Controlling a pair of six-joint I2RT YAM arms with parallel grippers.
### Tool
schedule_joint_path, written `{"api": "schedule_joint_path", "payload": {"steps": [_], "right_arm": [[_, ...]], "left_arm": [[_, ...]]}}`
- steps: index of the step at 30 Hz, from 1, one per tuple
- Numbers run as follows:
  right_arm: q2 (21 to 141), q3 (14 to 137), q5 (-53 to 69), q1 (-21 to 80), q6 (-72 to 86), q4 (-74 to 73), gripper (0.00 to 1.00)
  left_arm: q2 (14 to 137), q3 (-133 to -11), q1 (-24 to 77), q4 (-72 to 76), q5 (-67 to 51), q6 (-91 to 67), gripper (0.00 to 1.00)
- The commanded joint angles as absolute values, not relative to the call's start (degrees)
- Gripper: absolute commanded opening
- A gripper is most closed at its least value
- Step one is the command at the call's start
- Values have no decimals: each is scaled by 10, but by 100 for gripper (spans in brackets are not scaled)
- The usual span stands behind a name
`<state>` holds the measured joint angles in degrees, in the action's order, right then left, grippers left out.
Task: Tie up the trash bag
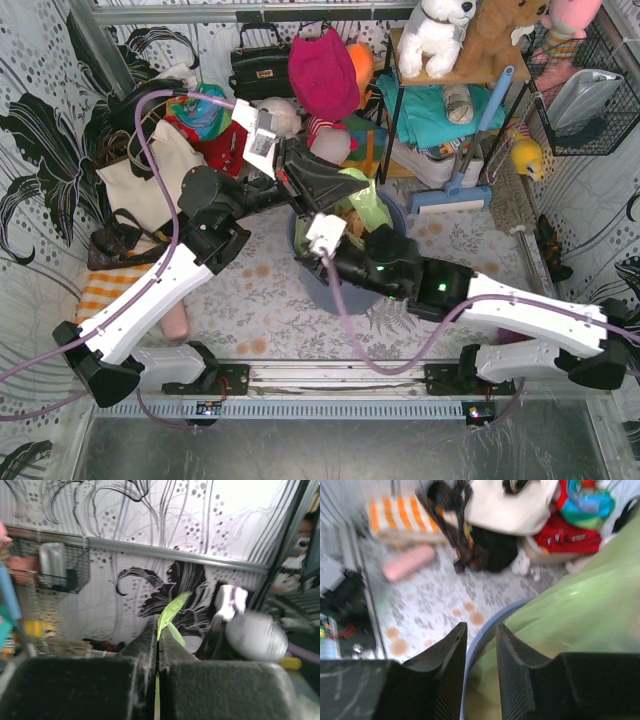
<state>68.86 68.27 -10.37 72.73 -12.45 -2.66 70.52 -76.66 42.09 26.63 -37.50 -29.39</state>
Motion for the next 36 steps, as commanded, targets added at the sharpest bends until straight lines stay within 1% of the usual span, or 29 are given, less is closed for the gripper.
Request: {"api": "schedule_joint_path", "payload": {"steps": [1,4,9,12,16,20,24,27,32,36], "right_arm": [[562,769,-60,712,-35,89,31],[542,786,-49,712,-45,88,31],[552,851,-24,712,-57,62,31],[581,901,-20,712,-63,30,31],[636,983,-50,712,-67,-33,31],[703,1070,-127,711,-88,-117,34],[766,1164,-145,710,-96,-202,41],[817,1242,-136,699,-91,-272,45],[884,1353,-69,625,-34,-356,47],[927,1412,-34,588,-9,-397,47]], "left_arm": [[696,-731,415,275,-473,-251,4],[689,-714,415,284,-487,-232,4],[675,-692,415,277,-506,-205,4],[667,-682,415,281,-512,-201,4],[653,-665,415,293,-533,-194,3],[634,-640,414,322,-541,-199,3],[629,-634,415,330,-550,-205,2],[625,-629,415,346,-556,-217,2],[617,-619,415,362,-556,-230,2],[609,-616,415,364,-552,-232,2]]}}
